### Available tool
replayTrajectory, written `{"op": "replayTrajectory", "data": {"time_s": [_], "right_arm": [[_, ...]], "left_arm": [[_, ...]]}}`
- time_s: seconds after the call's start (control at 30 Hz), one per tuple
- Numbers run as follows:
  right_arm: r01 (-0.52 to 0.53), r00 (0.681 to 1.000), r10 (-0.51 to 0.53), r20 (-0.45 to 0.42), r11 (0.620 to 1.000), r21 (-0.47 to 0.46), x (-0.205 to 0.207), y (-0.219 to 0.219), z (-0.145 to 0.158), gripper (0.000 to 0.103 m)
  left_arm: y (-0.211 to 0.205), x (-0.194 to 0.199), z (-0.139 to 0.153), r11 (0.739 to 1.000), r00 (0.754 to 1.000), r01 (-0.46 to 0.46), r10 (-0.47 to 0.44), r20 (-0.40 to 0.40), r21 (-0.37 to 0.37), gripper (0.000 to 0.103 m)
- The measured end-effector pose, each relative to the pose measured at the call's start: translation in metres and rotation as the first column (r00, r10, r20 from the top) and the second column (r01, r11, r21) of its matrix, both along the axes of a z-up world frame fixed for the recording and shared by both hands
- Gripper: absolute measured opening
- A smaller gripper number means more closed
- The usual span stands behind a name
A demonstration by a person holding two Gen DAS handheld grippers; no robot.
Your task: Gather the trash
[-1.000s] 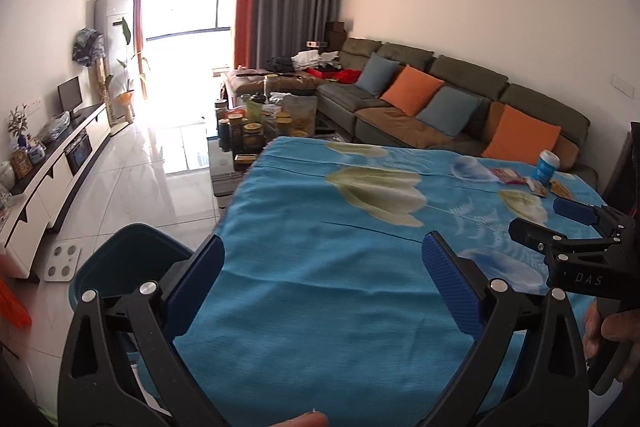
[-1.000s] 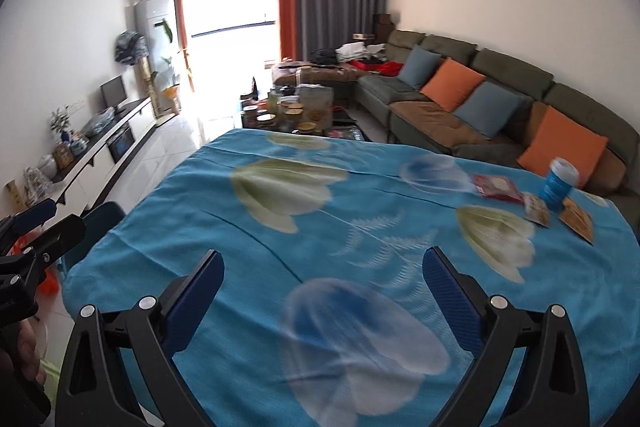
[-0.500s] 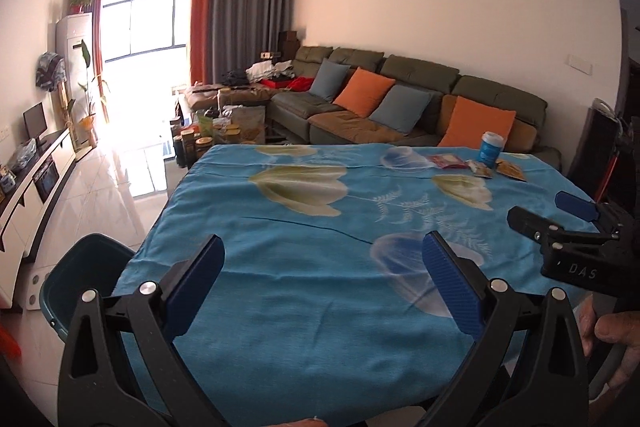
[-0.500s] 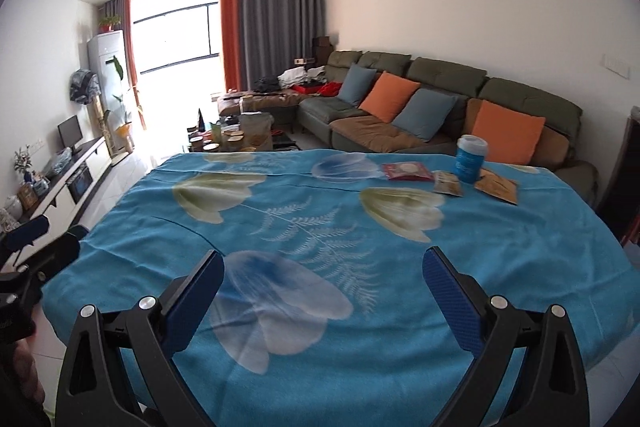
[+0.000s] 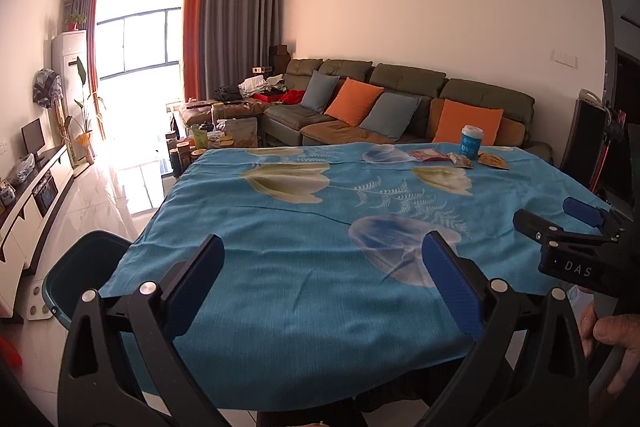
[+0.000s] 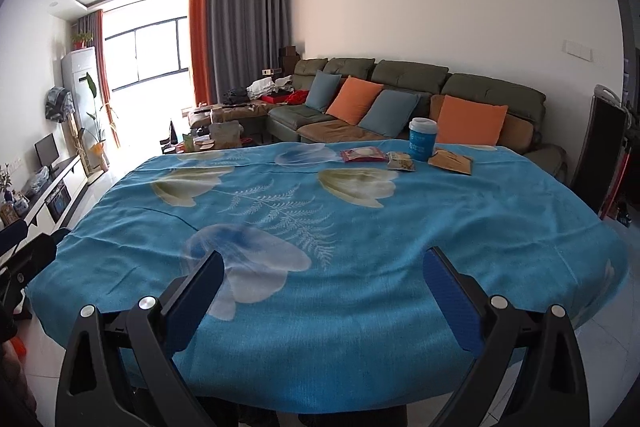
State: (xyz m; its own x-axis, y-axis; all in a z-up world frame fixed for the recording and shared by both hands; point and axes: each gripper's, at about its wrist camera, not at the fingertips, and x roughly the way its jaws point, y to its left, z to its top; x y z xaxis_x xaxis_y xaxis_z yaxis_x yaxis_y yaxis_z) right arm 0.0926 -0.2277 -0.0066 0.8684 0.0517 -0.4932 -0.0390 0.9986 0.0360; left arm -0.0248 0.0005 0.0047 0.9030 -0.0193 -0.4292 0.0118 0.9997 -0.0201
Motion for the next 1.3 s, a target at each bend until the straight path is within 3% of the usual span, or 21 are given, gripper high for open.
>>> {"op": "replayTrajectory", "data": {"time_s": [0.33, 0.8, 1.3], "right_arm": [[0.011, 0.999, -0.010, 0.049, 1.000, -0.010, -0.027, 0.003, 0.002, 0.096], [0.029, 0.977, -0.030, 0.210, 1.000, 0.007, -0.066, 0.003, 0.010, 0.096], [0.051, 0.968, -0.045, 0.247, 0.999, -0.017, -0.076, 0.002, 0.011, 0.096]], "left_arm": [[0.000, -0.024, -0.006, 1.000, 1.000, -0.016, 0.016, 0.013, 0.013, 0.097], [-0.004, -0.052, 0.004, 1.000, 0.995, -0.008, 0.009, 0.098, -0.002, 0.097], [-0.009, -0.056, 0.001, 1.000, 0.992, -0.017, 0.015, 0.126, 0.014, 0.097]]}}
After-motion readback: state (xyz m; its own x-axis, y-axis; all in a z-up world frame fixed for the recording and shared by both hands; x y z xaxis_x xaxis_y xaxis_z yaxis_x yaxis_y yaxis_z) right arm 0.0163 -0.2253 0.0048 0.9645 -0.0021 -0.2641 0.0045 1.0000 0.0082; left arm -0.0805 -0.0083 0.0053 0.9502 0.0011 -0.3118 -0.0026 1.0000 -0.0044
